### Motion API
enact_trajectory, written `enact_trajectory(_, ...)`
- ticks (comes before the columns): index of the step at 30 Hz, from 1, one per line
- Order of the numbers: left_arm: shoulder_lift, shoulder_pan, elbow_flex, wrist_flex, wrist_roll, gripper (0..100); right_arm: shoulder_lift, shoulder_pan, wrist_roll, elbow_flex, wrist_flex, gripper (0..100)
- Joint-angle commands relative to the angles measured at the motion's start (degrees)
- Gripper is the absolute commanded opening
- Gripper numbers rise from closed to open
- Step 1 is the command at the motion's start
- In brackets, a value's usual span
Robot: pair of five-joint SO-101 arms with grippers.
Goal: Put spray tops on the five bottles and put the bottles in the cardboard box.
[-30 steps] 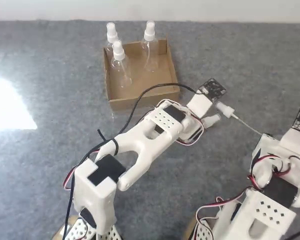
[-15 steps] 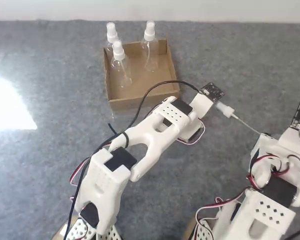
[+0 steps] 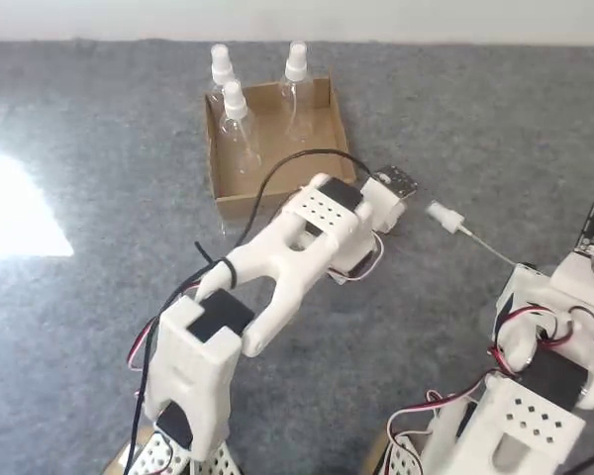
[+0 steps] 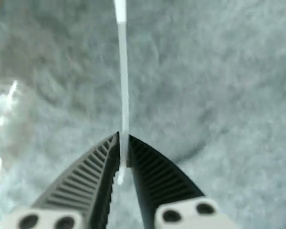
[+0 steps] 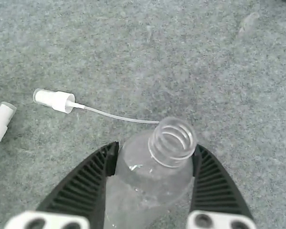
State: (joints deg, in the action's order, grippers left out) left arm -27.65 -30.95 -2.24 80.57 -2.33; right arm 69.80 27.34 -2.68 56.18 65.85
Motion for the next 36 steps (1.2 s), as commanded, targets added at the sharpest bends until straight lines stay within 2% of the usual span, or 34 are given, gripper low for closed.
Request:
enact_trajectory(1, 7.03, 0.97, -1.98, 5.36, -1.58, 1, 1.63, -0.66, 0.18, -0.62, -0.66, 14.7)
enact_trajectory(9, 15.47, 1.58, 10.59, 5.63, -5.89, 1, 1.63, -0.66, 0.18, -0.09, -1.01, 14.7)
enact_trajectory(18, 31.82, 12.31, 23.87, 5.54, -12.57, 1, 1.63, -2.77, 0.18, 0.26, -1.1, 14.7)
enact_trajectory(29, 50.64, 21.19, 38.73, 5.63, -21.1, 1, 1.63, -2.77, 0.18, 0.26, -1.1, 14.7)
enact_trajectory(36, 57.58, 20.84, 40.57, 5.27, -21.27, 1, 1.63, -2.77, 0.18, 0.26, -1.1, 14.7)
